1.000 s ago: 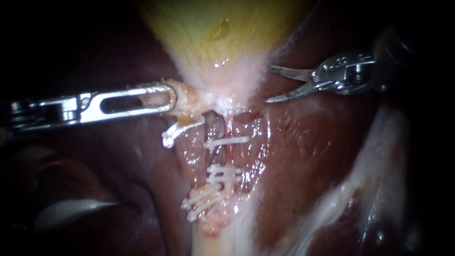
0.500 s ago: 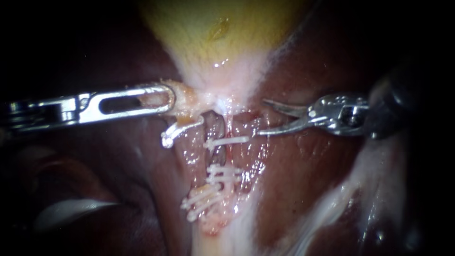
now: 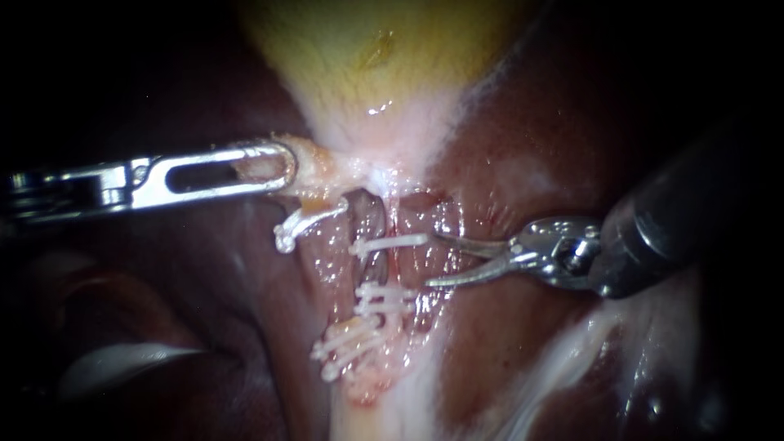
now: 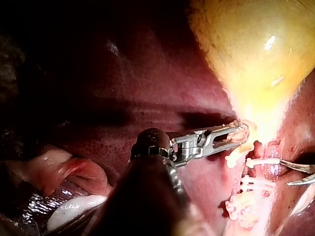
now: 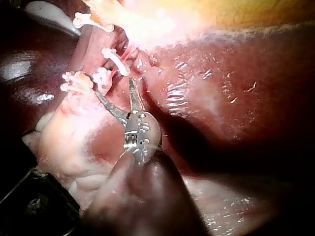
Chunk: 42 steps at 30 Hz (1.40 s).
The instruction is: Go to the cutting position right tube
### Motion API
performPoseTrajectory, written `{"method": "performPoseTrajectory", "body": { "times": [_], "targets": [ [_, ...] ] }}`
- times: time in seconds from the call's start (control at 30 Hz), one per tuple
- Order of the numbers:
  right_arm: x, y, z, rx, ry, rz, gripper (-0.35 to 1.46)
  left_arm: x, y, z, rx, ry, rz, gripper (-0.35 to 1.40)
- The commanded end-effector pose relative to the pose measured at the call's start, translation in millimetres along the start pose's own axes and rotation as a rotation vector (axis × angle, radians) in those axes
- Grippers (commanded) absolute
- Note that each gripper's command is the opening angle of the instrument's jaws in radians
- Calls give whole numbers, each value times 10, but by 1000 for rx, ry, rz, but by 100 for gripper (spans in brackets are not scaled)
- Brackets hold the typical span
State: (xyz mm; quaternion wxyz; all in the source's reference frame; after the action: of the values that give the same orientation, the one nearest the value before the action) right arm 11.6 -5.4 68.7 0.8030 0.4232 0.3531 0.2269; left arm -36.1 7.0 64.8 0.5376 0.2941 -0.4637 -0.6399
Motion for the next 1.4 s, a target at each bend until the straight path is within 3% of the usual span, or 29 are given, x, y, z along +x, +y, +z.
{"method": "performPoseTrajectory", "body": {
  "times": [0.03,0.2,0.6,1.03,1.4],
  "targets": [
    [-1,0,3,7,-1,12,141,0,0,0,-1,0,0,-35],
    [-3,2,18,32,-14,58,141,0,0,0,-1,0,0,-35],
    [9,23,30,66,45,103,140,1,-2,0,-1,-1,0,-35],
    [9,35,52,111,58,121,140,1,-3,0,-2,-2,0,-35],
    [9,43,55,250,150,104,140,1,-3,1,-2,-2,0,-35]
  ]
}}
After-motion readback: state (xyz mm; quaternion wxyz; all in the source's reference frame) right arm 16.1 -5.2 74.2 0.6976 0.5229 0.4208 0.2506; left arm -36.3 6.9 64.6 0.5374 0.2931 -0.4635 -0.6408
